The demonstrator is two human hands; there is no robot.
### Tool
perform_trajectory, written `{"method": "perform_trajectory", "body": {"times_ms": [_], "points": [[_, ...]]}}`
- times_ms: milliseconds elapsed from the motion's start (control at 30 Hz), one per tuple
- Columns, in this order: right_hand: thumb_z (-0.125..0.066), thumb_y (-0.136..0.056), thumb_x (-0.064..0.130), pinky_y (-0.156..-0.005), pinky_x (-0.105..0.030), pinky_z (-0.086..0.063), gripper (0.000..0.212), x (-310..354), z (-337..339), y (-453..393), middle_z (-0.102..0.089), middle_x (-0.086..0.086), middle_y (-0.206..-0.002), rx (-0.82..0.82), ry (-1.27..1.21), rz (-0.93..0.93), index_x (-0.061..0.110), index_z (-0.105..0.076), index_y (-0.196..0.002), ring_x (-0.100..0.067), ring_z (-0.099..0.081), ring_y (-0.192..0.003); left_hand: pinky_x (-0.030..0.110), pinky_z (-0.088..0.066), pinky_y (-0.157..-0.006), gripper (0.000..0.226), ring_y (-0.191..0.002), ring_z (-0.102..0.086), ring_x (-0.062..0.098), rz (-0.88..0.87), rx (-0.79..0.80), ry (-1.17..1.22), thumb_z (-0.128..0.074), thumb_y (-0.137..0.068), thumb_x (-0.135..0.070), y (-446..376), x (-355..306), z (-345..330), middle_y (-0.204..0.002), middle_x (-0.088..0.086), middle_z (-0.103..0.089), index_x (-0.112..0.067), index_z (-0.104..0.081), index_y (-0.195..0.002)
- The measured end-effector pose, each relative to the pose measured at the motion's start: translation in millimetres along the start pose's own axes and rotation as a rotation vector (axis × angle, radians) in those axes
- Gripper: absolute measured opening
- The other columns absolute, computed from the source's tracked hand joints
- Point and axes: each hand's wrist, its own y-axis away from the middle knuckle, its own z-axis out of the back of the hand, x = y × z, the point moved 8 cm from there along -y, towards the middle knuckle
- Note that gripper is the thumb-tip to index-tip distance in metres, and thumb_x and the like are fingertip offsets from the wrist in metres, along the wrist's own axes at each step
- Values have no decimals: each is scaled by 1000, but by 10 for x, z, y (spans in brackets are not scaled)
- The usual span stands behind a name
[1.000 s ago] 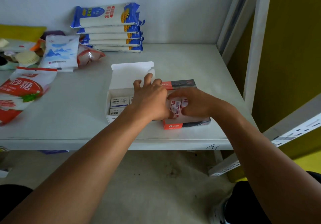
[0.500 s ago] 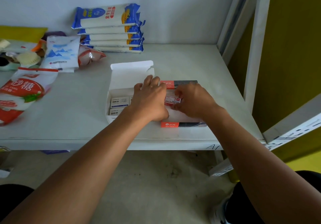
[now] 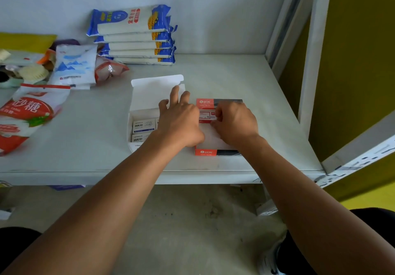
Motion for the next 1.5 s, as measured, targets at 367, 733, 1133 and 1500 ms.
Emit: {"method": "perform_trajectory", "body": {"times_ms": [367, 733, 1133, 1500], "points": [[-73, -71, 40, -88, -37, -43, 40, -245, -20, 63, -59, 0, -112, 511, 250, 23, 29, -66, -109, -25, -44, -111, 52, -15, -110, 77, -146, 2, 31, -104, -38, 49, -77, -63, -52, 6, -104, -8, -151, 6, -27, -29, -49, -131], [-82, -67, 2, -78, -37, -59, 33, -227, 205, 38, -67, -9, -96, 283, -553, -35, 11, -65, -95, -27, -68, -87, 52, -12, -107, 50, -125, -40, 18, -160, -20, 208, -59, -69, -75, 45, -231, 27, -102, -7, -62, -34, -68, -98], [-80, -70, -1, -77, -27, -57, 36, -293, 229, 84, -70, -4, -99, 325, -689, 0, 14, -68, -100, -18, -69, -91, 41, -20, -97, 31, -83, -62, 9, -235, -299, 313, -75, -69, -55, 2, -265, 193, -75, -14, -67, -31, -70, -88], [-72, -82, 22, -71, -29, -52, 21, -511, 357, -31, -68, -1, -102, 112, -74, -59, 20, -67, -103, -20, -59, -94, 44, -22, -92, 22, -99, -56, 21, -207, -251, 128, -72, -75, -37, -114, -358, 105, -92, -4, -66, -22, -68, -91]]}}
